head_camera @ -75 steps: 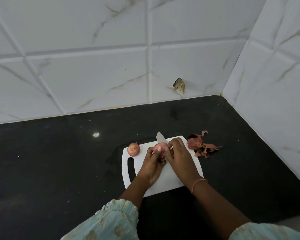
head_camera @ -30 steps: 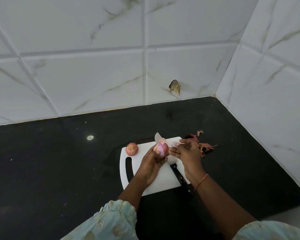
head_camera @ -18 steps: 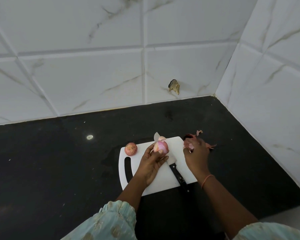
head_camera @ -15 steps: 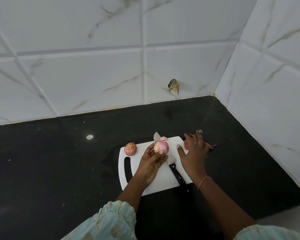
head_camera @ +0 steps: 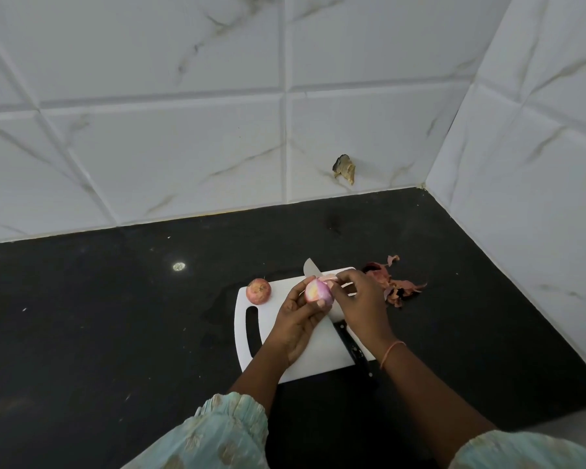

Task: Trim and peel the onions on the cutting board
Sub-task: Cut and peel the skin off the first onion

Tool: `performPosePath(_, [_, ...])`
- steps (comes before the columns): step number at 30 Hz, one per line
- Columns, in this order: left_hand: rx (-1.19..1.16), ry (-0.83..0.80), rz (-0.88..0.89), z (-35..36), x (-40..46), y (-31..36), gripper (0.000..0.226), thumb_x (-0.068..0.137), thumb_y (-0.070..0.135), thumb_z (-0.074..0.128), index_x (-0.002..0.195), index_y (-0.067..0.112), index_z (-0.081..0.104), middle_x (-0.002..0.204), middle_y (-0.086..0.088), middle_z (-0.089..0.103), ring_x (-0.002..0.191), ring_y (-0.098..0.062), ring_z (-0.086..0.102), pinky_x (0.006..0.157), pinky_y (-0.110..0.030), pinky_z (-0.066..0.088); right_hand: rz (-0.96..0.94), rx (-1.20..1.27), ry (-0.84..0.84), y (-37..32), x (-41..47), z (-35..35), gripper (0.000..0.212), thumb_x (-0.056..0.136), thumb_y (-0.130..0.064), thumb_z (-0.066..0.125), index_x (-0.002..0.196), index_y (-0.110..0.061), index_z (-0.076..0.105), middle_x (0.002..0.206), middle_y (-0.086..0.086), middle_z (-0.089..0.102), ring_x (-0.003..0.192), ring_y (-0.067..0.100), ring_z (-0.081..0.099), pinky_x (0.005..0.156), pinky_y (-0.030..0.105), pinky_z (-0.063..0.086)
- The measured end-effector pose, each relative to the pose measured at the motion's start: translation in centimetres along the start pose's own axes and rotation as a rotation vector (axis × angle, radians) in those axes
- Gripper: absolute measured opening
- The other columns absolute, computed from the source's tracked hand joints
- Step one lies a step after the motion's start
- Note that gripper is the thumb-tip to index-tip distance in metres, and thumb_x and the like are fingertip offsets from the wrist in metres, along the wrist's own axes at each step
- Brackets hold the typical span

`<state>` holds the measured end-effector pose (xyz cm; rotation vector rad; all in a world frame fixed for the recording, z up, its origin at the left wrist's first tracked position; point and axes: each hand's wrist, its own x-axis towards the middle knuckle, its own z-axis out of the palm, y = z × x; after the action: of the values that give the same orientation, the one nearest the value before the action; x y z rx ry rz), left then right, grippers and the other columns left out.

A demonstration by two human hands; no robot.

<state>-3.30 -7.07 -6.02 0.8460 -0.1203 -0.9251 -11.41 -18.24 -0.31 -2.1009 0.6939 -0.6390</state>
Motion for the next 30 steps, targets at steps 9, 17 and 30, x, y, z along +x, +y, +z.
performPosePath(9, [0.001, -0.011, -0.011, 0.1, -0.1, 0.1, 0.056, 0.082, 0.010, 0.069, 0.136, 0.010, 0.053, 0.136, -0.019, 0.057, 0.125, -0.035, 0.057, 0.101, -0.039, 0.051, 0.266, 0.323, 0.033, -0.2, 0.3, 0.0, 0.004, 0.088, -0.015, 0.068, 0.084, -0.015, 0.067, 0.086, 0.002, 0.069, 0.082, 0.021, 0.070, 0.066, 0.032, 0.060])
performPosePath(17, [-0.021, 0.012, -0.012, 0.0, -0.3, 0.2, 0.055, 0.086, 0.017, 0.071, 0.137, 0.009, 0.052, 0.135, -0.017, 0.060, 0.125, -0.029, 0.059, 0.104, -0.036, 0.049, 0.598, 0.716, 0.069, -1.5, 0.2, 0.2, 0.011, 0.093, -0.005, 0.058, 0.098, 0.003, 0.063, 0.087, 0.020, 0.071, 0.071, 0.026, 0.069, 0.071, 0.035, 0.059])
performPosePath(30, [-0.164, 0.119, -0.080, 0.7, -0.5, 0.9, 0.053, 0.090, 0.035, 0.058, 0.132, 0.005, 0.049, 0.131, -0.023, 0.061, 0.118, -0.033, 0.063, 0.094, -0.039, 0.056, 0.729, 0.906, 0.383, 0.1, 1.3, -2.4, 0.005, 0.092, -0.002, 0.055, 0.092, 0.002, 0.060, 0.080, 0.017, 0.066, 0.069, 0.026, 0.066, 0.060, 0.033, 0.060])
